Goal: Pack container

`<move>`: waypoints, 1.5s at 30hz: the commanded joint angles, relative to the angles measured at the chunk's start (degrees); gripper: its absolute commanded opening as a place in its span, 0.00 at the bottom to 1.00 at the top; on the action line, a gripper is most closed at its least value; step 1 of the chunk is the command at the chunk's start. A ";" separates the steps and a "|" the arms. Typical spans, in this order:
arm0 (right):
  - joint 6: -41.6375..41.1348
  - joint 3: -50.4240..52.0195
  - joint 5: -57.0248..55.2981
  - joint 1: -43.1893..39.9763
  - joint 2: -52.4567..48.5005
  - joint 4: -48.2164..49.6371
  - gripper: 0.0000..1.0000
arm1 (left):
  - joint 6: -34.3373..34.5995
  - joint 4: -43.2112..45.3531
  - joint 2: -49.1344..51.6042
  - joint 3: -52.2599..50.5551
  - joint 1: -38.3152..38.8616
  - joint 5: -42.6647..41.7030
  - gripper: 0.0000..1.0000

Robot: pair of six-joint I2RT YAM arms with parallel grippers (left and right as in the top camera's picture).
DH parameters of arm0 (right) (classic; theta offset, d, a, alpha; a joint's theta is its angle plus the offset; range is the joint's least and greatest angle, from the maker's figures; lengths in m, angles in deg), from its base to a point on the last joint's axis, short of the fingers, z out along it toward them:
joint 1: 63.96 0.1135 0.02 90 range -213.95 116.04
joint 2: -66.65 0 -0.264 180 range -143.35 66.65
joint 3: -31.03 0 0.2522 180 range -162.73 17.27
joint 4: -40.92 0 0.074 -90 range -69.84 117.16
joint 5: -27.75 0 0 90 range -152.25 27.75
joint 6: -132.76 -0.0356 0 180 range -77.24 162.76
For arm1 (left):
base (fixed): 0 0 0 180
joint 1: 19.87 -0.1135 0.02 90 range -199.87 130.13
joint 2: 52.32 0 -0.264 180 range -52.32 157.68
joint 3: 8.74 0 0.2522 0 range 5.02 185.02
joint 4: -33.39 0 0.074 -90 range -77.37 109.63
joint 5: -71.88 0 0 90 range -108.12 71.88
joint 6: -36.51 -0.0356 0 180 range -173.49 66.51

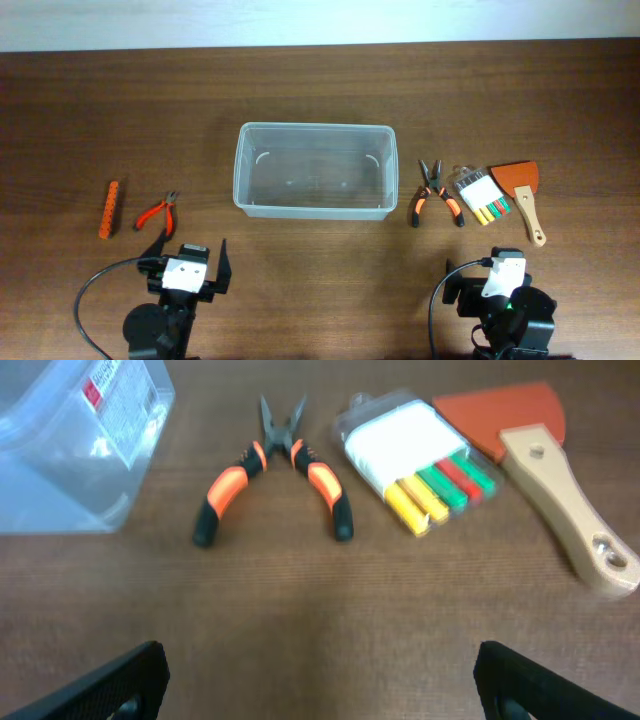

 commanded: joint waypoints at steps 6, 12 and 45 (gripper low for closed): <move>-0.55 0.39 10.97 0.22 0.39 8.04 0.98 | 5.42 1.03 -0.52 -0.28 -0.04 -11.76 0.99; -7.76 -2.43 12.09 0.22 -0.66 10.43 0.98 | 18.62 5.09 0.46 3.50 -0.04 -11.72 0.99; 6.62 -70.77 -15.61 -10.99 -84.52 -18.38 0.98 | 15.72 -16.63 79.97 56.24 -0.09 2.51 0.99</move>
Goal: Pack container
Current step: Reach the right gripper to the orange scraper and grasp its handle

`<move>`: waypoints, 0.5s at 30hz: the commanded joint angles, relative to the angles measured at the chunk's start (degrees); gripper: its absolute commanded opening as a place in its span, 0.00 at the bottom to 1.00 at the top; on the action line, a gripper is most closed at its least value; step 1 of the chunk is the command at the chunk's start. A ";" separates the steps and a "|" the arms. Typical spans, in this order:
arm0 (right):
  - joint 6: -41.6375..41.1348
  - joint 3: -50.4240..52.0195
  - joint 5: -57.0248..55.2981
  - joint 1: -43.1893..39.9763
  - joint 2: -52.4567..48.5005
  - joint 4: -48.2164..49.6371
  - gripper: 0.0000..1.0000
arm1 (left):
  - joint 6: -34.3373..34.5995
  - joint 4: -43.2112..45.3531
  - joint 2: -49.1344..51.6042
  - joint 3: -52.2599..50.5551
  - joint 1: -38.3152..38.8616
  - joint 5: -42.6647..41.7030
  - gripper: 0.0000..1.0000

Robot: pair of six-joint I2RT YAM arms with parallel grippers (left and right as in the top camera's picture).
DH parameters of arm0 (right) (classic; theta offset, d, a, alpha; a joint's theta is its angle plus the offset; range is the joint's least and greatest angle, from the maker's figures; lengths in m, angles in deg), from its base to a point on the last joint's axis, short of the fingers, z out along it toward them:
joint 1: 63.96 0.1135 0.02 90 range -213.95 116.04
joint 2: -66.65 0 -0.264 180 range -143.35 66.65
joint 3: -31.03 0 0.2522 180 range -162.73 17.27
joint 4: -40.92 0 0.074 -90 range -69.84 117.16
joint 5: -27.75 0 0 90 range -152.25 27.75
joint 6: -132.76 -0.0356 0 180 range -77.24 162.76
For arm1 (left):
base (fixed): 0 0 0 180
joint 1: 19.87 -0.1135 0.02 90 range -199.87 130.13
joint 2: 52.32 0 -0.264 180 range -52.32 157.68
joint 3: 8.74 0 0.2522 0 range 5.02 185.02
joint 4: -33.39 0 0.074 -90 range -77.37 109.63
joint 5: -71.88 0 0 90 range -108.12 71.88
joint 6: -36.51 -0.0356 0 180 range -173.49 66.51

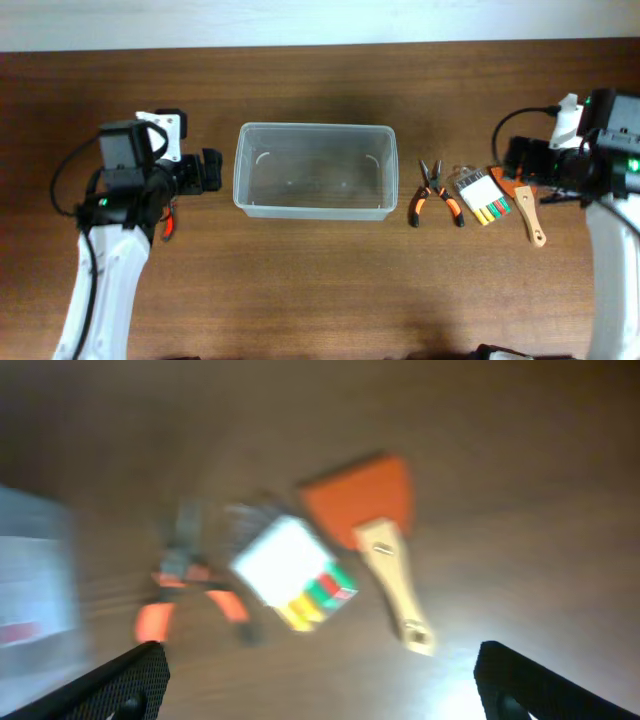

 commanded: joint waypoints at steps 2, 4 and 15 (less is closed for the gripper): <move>7.17 -0.98 -8.66 -4.85 -8.24 0.22 0.99 | -0.90 -0.20 6.54 1.22 -0.09 6.36 0.99; 7.28 -0.98 -8.66 -6.40 -11.78 1.53 0.99 | -0.90 -0.20 8.72 1.22 -0.09 8.15 0.99; 15.28 -0.98 -7.96 -9.57 -27.19 6.38 0.93 | -0.87 -0.20 15.34 1.22 -0.09 8.26 0.99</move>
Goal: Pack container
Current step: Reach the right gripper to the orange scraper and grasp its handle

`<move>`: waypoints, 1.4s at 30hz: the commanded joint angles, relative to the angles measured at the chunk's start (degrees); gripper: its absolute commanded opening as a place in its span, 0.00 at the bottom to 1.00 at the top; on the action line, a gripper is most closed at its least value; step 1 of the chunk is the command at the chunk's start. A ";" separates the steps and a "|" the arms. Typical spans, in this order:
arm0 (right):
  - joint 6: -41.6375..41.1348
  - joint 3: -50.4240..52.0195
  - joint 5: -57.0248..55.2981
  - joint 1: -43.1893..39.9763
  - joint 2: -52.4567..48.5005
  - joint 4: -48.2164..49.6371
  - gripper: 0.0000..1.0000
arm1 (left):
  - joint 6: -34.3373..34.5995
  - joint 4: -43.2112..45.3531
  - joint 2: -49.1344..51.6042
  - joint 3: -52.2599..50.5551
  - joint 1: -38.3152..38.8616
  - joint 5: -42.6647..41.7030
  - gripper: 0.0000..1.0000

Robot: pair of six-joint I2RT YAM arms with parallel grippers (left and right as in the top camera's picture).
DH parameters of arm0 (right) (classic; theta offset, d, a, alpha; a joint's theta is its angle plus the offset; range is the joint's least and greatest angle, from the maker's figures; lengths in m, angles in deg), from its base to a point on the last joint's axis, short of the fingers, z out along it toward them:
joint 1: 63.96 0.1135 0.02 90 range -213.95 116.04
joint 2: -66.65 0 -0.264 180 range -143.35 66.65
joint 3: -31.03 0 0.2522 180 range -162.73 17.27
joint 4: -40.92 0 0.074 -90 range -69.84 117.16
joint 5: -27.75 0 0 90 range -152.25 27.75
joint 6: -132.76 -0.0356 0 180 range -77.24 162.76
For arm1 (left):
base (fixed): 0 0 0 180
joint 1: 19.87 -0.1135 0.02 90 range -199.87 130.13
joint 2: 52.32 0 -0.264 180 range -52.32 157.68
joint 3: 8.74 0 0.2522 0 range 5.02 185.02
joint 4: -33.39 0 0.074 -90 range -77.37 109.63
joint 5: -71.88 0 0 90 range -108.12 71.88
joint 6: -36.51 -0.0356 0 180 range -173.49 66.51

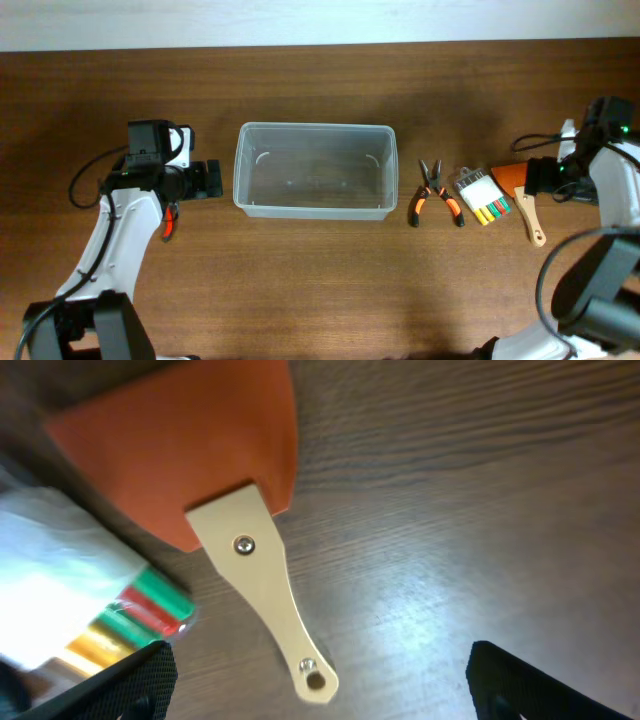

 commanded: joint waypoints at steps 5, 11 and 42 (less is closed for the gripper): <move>8.48 -0.96 1.44 -0.09 -5.84 1.53 0.93 | -0.70 0.00 1.25 1.22 -0.09 0.83 0.99; 9.86 -0.92 5.18 -0.09 -7.17 2.05 0.94 | -0.70 0.00 1.25 1.22 -0.09 0.81 0.99; 9.22 -0.15 7.78 -0.07 -13.49 6.10 0.76 | -0.70 0.39 1.25 1.22 -0.09 0.81 0.99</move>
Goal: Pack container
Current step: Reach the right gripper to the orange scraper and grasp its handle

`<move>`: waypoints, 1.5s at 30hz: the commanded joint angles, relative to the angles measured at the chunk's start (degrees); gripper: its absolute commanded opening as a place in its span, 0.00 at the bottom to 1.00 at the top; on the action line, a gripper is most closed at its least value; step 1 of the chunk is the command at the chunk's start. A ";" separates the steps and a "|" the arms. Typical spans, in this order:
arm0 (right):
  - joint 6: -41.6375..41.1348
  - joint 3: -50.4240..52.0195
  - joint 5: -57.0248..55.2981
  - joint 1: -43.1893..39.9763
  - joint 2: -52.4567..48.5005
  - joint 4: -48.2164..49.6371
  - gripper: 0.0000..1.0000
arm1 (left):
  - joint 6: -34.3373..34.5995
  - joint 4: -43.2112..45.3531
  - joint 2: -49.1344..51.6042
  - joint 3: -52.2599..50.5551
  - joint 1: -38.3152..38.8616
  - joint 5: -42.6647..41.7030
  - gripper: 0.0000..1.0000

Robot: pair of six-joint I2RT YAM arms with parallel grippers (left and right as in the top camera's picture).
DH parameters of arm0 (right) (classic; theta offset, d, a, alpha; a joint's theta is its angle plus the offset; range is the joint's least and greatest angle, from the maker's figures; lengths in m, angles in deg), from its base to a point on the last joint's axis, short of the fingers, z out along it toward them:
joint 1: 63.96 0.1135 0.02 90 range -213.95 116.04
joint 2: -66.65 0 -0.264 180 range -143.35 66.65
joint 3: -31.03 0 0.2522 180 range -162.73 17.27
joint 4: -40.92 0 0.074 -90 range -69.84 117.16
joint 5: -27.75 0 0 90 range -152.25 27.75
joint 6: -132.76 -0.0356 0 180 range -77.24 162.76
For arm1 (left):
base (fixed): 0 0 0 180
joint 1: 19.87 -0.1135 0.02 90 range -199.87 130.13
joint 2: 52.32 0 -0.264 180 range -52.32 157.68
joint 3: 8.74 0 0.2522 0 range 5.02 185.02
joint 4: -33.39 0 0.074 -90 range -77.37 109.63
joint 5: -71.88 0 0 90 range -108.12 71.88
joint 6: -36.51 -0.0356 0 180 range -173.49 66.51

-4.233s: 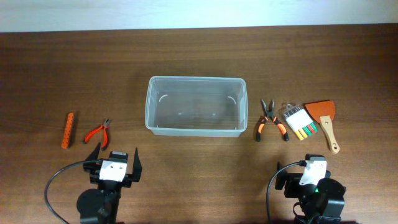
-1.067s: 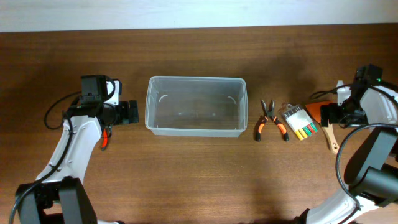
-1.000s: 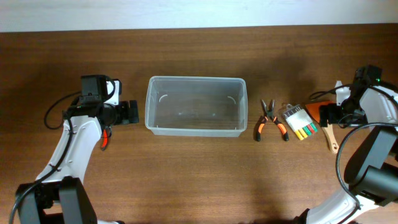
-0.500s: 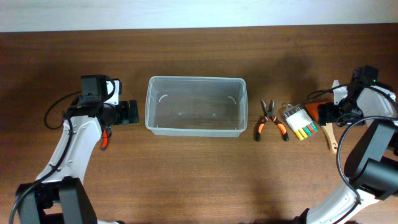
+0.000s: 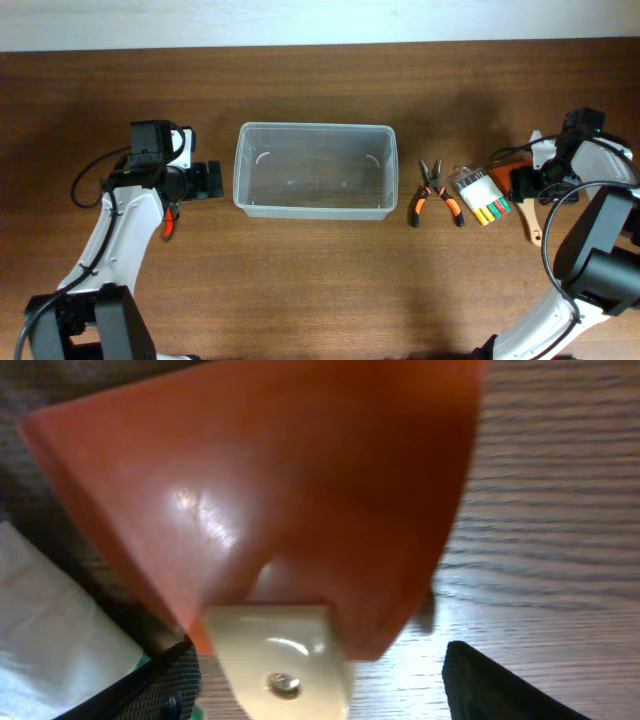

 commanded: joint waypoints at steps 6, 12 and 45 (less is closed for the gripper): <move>-0.55 -0.15 1.38 -0.09 -2.08 -0.35 0.65 | -0.70 0.17 0.35 1.22 -0.09 0.81 0.99; -1.62 -0.15 1.33 -0.09 -2.10 -0.55 0.62 | -0.70 0.17 0.35 1.22 -0.09 0.81 0.99; 0.35 -0.17 0.33 -0.09 -2.08 -0.57 0.23 | -0.70 0.17 0.35 1.22 -0.09 0.83 0.99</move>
